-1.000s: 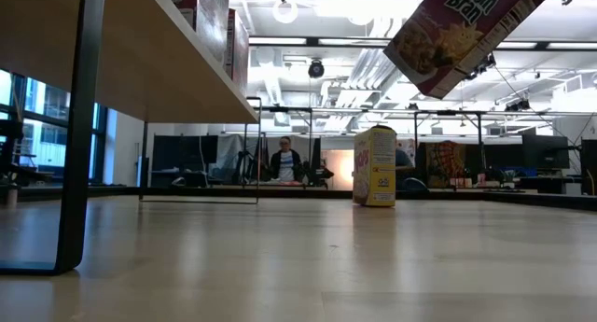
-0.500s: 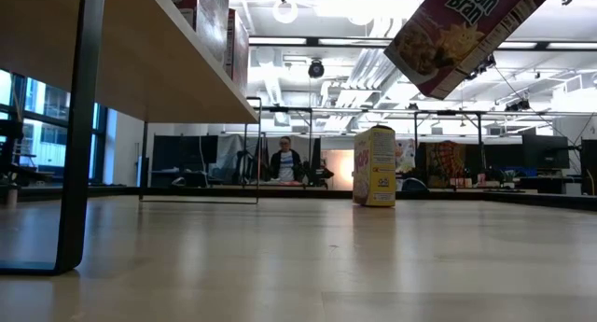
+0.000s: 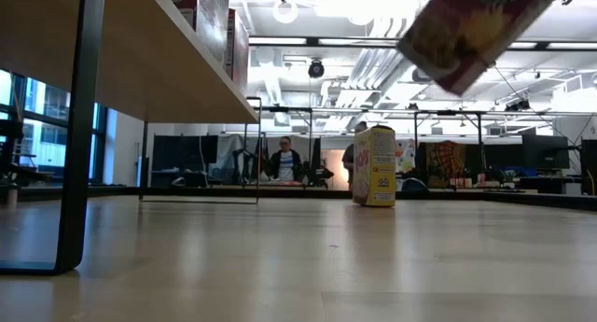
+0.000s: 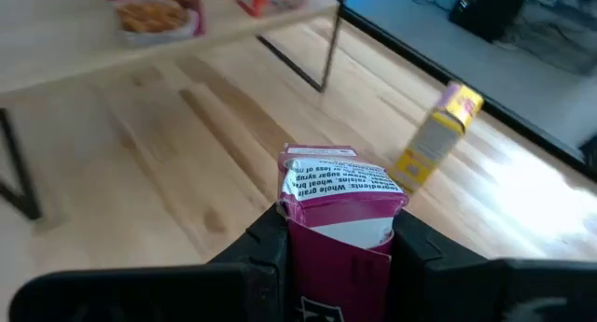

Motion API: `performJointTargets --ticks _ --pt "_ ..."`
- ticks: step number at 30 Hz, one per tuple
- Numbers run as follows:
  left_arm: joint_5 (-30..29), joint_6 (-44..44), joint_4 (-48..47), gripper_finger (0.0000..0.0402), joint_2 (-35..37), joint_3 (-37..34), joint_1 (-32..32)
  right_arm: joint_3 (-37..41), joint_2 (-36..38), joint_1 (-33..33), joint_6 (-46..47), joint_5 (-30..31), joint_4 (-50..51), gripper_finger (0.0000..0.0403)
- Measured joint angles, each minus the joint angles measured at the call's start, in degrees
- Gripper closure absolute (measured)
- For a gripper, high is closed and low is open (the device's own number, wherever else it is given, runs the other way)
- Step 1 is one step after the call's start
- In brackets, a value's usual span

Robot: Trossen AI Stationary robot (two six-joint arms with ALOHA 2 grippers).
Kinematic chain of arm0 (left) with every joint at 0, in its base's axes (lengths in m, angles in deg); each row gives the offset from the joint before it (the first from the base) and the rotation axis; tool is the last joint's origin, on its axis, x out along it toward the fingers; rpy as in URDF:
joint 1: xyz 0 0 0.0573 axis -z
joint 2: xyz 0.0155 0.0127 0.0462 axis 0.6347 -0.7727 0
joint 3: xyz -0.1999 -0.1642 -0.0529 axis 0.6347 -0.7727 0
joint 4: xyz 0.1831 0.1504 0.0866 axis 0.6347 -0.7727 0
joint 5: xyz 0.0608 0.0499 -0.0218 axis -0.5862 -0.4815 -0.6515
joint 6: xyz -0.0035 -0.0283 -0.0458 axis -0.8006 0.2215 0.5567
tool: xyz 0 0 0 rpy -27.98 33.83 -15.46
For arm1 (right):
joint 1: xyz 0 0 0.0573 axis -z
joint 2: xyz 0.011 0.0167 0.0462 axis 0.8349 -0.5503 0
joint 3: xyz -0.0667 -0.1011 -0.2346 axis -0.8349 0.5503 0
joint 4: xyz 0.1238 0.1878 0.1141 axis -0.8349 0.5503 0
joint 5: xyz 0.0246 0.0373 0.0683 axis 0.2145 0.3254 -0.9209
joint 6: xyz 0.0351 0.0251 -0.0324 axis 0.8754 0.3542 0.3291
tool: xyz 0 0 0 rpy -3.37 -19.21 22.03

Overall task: Stack cereal on shelf
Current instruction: Put the purple cereal box on the shelf aligned with the purple cereal box

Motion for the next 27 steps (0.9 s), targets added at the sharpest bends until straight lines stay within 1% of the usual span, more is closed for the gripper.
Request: performJointTargets --ticks 5,8,10,13,15,18,22,27 --pt "11.55 -1.52 8.89 0.0402 -2.76 0.02 0.02 -4.44 0.00 -1.00 -5.77 1.37 -0.80 0.0320" --pt "16.40 -1.53 15.03 0.0402 -4.26 0.03 0.02 -6.65 0.00 -0.93 -9.81 0.99 -2.19 0.0320" --pt "18.23 -3.01 18.28 0.0401 -5.62 0.04 0.02 -7.77 0.00 -0.90 -12.57 0.21 -3.07 0.0320" --pt "17.94 -6.23 23.04 0.0401 -8.41 0.08 0.00 -9.17 0.00 -0.81 -16.26 -0.89 -5.59 0.0320" --pt "15.95 -6.97 24.94 0.0396 -10.80 0.09 -0.09 -9.69 0.00 -0.81 -18.90 -2.45 -7.83 0.0320" --pt "12.72 -8.19 26.72 0.0374 -14.81 0.09 -0.09 -9.76 0.00 -0.79 -23.29 -5.18 -12.23 0.0320" --pt "10.32 -9.54 29.60 0.0321 -20.44 1.01 -0.09 -9.76 0.00 -0.81 -28.02 -7.32 -18.58 0.0320" --pt "6.26 -10.47 30.29 0.0238 -27.57 6.94 -0.09 -9.76 0.00 -0.79 -35.67 -9.13 -26.52 0.0320"
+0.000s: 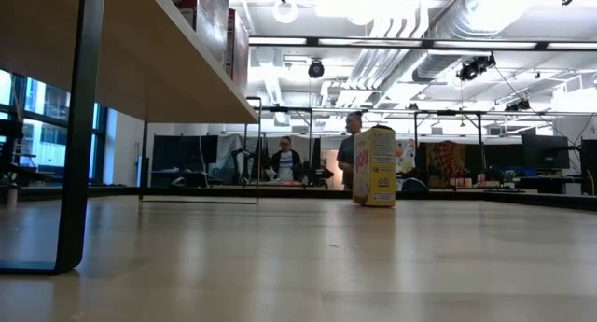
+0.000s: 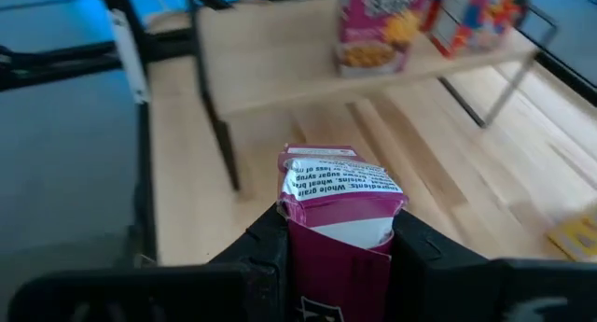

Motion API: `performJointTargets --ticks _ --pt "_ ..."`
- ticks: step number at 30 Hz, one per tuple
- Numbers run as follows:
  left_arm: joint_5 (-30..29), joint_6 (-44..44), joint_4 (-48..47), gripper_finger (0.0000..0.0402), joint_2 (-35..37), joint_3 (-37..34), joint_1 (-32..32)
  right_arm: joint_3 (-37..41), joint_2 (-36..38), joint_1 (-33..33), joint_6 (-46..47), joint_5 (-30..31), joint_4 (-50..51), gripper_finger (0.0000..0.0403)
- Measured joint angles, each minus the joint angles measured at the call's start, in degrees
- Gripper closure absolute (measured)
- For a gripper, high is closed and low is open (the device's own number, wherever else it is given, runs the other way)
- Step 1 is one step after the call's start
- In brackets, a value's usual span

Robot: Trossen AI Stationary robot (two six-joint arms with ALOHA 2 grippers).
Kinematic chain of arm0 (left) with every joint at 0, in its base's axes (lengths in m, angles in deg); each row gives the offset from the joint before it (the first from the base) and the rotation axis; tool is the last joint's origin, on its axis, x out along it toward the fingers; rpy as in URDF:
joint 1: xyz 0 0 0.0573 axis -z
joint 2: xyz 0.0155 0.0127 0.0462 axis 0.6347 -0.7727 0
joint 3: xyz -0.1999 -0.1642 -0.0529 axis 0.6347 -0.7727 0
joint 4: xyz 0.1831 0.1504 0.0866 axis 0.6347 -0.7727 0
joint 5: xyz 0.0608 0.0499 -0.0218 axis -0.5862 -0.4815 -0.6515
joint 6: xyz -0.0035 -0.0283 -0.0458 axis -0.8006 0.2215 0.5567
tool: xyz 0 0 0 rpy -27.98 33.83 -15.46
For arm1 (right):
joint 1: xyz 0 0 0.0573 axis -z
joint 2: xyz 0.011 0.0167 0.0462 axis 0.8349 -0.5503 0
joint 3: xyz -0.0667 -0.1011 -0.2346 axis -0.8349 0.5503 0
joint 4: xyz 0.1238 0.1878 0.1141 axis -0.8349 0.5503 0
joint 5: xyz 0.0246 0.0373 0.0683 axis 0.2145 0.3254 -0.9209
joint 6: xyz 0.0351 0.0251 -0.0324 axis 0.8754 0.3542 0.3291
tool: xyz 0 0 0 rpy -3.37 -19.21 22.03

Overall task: Stack cereal on shelf
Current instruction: Put the purple cereal box on the shelf aligned with the purple cereal box

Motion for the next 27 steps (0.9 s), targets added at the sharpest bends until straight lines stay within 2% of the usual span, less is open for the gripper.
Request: performJointTargets --ticks 4,8,12,17,22,27 --pt "-1.41 -1.61 -2.66 0.0185 -5.55 6.33 -0.40 -0.02 0.00 0.02 -7.11 -0.39 -7.07 0.0320" --pt "-4.13 -1.08 -9.75 0.0159 -9.95 13.18 -2.02 -0.02 0.00 0.57 -11.69 -3.03 -12.10 0.0320" --pt "-4.13 1.06 -15.00 0.0154 -14.15 18.30 -4.26 -0.02 0.00 1.81 -14.51 -4.83 -14.16 0.0320" --pt "-0.90 4.71 -16.91 0.0153 -18.74 22.11 -7.32 -0.02 0.00 3.67 -14.92 -5.25 -14.28 0.0320" --pt "3.70 6.20 -16.27 0.0153 -21.54 23.16 -9.96 0.06 -0.62 5.93 -15.09 -8.11 -14.38 0.0320" --pt "4.25 7.72 -16.71 0.0153 -22.69 23.16 -11.41 0.09 -1.51 7.97 -15.77 -11.00 -15.61 0.0320"
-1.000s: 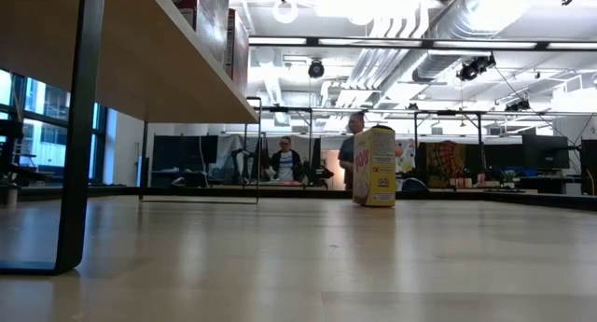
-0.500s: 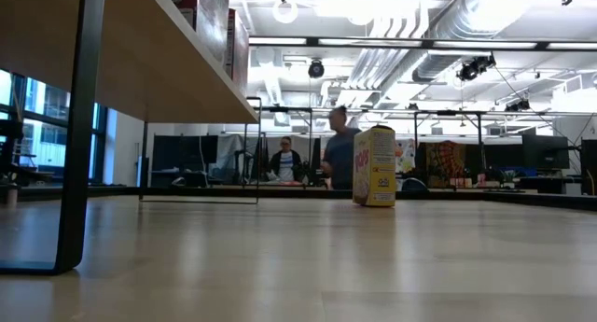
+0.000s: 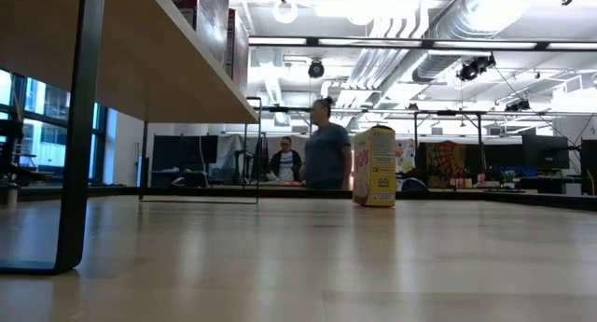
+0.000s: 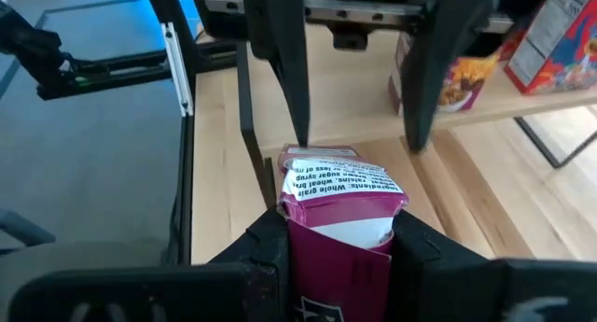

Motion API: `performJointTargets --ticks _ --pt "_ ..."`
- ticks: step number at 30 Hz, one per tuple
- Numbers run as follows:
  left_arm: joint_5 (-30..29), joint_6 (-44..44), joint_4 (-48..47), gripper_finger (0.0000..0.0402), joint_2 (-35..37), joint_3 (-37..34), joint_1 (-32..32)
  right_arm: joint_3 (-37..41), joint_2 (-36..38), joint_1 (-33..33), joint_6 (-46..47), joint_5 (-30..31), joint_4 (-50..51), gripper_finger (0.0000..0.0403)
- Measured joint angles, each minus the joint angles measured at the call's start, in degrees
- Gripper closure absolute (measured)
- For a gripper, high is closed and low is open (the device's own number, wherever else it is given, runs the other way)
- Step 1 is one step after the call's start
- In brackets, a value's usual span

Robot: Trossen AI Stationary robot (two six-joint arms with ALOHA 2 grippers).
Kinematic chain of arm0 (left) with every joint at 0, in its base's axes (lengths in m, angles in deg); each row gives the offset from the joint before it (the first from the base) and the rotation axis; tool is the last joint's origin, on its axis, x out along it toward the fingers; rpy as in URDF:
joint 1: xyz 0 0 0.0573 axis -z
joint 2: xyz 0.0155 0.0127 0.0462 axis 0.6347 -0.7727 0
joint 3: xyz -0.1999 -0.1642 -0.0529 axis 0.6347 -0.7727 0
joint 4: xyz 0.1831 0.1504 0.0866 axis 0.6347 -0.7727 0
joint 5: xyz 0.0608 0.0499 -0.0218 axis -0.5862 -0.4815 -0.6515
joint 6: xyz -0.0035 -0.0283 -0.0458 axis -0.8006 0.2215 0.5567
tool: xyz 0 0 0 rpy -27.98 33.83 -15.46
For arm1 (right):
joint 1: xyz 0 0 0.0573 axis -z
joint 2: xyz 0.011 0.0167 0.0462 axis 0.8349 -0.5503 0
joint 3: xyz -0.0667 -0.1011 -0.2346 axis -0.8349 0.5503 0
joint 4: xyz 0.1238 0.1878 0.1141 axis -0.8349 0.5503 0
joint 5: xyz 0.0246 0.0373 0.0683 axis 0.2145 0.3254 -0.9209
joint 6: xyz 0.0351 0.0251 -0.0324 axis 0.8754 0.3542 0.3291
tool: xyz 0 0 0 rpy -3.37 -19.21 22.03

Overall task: Stack cereal on shelf
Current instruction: Put the purple cereal box on the shelf aligned with the purple cereal box

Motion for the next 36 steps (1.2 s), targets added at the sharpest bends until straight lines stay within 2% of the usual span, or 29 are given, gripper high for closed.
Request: performJointTargets --ticks 5,9,13,18,21,24,30,36 --pt "0.51 0.70 0.41 0.0153 0.07 0.00 -0.28 0.00 -0.10 1.13 -2.14 -1.08 -2.00 0.0320" --pt "6.80 3.46 0.24 0.0153 0.07 0.00 -0.30 0.00 -0.10 2.35 -2.43 -1.63 -2.07 0.0320" --pt "9.60 4.74 0.08 0.0153 0.07 0.00 -0.37 0.00 -0.10 3.29 -2.66 -3.49 -2.42 0.0320" --pt "9.15 4.81 -0.81 0.0153 0.08 -0.02 -0.31 0.02 -0.10 4.11 -3.03 -4.44 -3.20 0.0320" --pt "6.59 4.81 -2.48 0.0153 -0.62 0.06 -0.38 0.11 -0.19 4.55 -4.35 -3.46 -5.57 0.0320" --pt "6.73 4.85 -3.75 0.0153 -1.00 -0.15 -0.62 0.11 -0.15 4.96 -6.46 -2.69 -8.83 0.0320" --pt "7.09 4.78 -3.36 0.0154 -1.44 -0.02 -0.87 0.11 -0.15 5.30 -6.10 -5.66 -7.61 0.0320" --pt "6.75 4.80 -3.62 0.0183 -1.44 -0.02 -0.91 0.11 -0.15 5.30 -5.13 -5.28 -7.58 0.0320"
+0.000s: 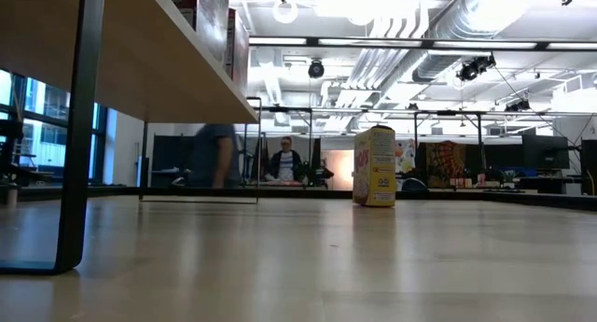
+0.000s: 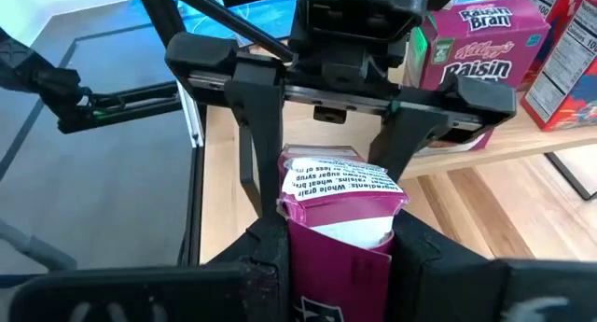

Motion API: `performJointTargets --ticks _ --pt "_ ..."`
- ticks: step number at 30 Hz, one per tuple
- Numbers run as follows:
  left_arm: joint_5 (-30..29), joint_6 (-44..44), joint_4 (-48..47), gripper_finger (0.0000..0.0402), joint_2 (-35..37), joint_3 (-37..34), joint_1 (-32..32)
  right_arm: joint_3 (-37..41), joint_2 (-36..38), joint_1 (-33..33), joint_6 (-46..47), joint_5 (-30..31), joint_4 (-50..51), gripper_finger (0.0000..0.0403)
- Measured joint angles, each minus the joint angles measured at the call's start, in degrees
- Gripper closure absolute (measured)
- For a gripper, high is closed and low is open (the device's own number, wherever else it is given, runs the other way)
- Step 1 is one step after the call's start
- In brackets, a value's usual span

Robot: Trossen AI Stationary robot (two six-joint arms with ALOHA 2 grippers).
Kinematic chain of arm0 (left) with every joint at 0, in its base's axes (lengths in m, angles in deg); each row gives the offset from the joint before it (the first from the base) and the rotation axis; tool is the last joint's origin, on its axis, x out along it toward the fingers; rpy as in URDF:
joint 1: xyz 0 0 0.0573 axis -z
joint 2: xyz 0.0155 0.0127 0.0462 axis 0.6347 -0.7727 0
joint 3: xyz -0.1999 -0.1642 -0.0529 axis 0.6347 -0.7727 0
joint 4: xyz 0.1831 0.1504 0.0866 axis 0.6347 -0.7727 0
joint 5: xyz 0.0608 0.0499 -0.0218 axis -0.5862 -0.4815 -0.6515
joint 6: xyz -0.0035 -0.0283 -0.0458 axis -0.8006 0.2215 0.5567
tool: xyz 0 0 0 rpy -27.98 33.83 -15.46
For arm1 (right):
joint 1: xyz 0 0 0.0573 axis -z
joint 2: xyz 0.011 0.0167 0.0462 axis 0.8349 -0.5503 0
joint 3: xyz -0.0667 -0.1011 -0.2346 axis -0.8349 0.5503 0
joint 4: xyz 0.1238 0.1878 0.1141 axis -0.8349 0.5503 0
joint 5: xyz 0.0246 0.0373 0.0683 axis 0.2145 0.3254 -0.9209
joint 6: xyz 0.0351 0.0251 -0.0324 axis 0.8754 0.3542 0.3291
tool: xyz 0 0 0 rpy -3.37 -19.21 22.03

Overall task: Stack cereal on shelf
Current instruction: Put the purple cereal box on the shelf aligned with the purple cereal box

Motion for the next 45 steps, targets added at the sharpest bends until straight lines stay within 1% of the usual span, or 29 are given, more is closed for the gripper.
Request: performJointTargets --ticks 4,8,11,13,17,19,22,23,25,27,31,34,37,41,43,45 --pt "0.02 -0.15 -0.49 0.0227 0.02 0.00 -0.13 0.00 0.01 0.07 0.24 -0.67 0.43 0.0313" --pt "-0.08 -0.13 -0.51 0.0262 0.02 0.04 -0.30 0.00 0.89 0.06 0.55 -1.81 1.75 0.0281" --pt "-0.07 -0.15 -3.06 0.0271 0.29 0.04 -0.70 -0.01 2.77 -0.17 2.89 -3.57 6.05 0.0251" --pt "-0.13 0.04 -6.63 0.0271 1.22 -0.07 -1.00 -0.12 4.13 -0.38 5.56 -4.84 9.28 0.0232" --pt "0.60 1.46 -12.35 0.0270 4.35 -0.13 -1.74 -0.13 6.08 -1.55 10.98 -4.72 18.70 0.0211" --pt "3.37 3.06 -13.73 0.0270 7.11 -0.09 -1.70 -0.13 6.78 -2.54 13.75 -4.48 24.41 0.0209" --pt "7.31 4.71 -14.86 0.0271 13.17 -0.03 -1.42 -0.13 7.37 -3.83 16.48 -3.81 30.15 0.0208" --pt "7.79 5.24 -15.62 0.0271 15.72 0.00 -1.40 -0.13 7.37 -4.06 17.13 -3.46 31.53 0.0208" --pt "7.59 6.09 -16.81 0.0271 20.89 0.01 -1.24 -0.13 7.37 -4.13 18.62 -3.26 32.89 0.0208" --pt "6.19 5.77 -18.09 0.0272 25.83 0.02 -0.72 -0.13 7.37 -4.04 19.52 -3.35 33.91 0.0208" --pt "3.53 2.66 -17.89 0.0272 34.36 0.04 2.06 -0.13 7.37 -4.04 19.55 -3.38 33.93 0.0208" --pt "-0.43 -0.21 -16.55 0.0272 38.23 0.07 5.07 -0.13 7.37 -4.09 19.54 -3.32 34.35 0.0208" --pt "-6.61 -3.51 -17.74 0.0272 40.55 0.04 8.19 -0.13 7.37 -3.94 19.54 -3.12 34.31 0.0208" --pt "-19.86 -5.46 -23.55 0.0272 41.57 0.04 11.58 -0.13 7.37 -3.91 19.56 -2.10 34.31 0.0208" --pt "-26.35 -3.96 -27.88 0.0273 41.14 -0.16 13.25 -0.13 7.37 -3.93 19.56 -1.88 34.31 0.0208" --pt "-31.59 -1.47 -30.86 0.0273 40.52 -1.36 14.95 -0.13 7.37 -3.93 19.56 -1.84 34.33 0.0208"
